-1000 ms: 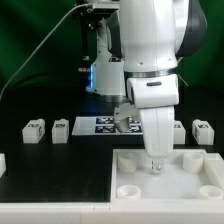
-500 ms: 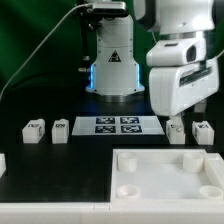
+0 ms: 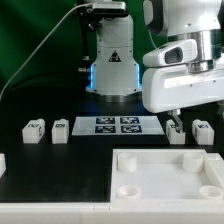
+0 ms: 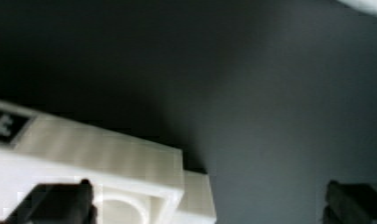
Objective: Assemble one leg
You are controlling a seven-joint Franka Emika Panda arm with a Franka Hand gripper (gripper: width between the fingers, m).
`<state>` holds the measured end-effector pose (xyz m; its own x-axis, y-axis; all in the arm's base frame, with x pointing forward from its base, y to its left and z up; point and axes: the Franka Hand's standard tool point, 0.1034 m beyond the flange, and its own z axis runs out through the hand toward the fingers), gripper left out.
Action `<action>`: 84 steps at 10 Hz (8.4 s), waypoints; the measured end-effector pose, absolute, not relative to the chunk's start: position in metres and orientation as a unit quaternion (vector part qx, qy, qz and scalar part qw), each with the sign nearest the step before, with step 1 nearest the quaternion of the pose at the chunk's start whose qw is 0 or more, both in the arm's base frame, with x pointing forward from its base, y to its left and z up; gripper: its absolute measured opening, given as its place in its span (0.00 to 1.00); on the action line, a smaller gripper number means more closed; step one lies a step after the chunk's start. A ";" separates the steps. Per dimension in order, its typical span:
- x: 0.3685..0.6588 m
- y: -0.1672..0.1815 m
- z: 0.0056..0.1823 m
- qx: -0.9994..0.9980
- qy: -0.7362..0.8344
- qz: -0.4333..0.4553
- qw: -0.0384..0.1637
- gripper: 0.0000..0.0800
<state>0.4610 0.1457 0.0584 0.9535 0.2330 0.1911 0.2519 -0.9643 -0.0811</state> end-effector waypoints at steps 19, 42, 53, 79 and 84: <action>0.380 0.188 0.010 -0.907 0.026 0.420 0.030 0.81; 0.471 0.135 0.141 -0.991 0.003 0.117 0.060 0.37; 0.560 0.134 0.161 -0.951 -0.014 -0.300 0.072 0.37; 0.621 0.113 0.089 -0.951 -0.049 -0.303 0.047 0.37; 0.621 0.113 0.089 -0.951 -0.050 -0.302 0.047 0.37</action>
Offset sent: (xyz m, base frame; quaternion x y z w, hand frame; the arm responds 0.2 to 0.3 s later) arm -0.0189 0.0353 0.0086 -0.0172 -0.1242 0.0476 0.9910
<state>0.6209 0.1134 0.0891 0.8125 0.0671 0.5791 0.1233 -0.9907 -0.0582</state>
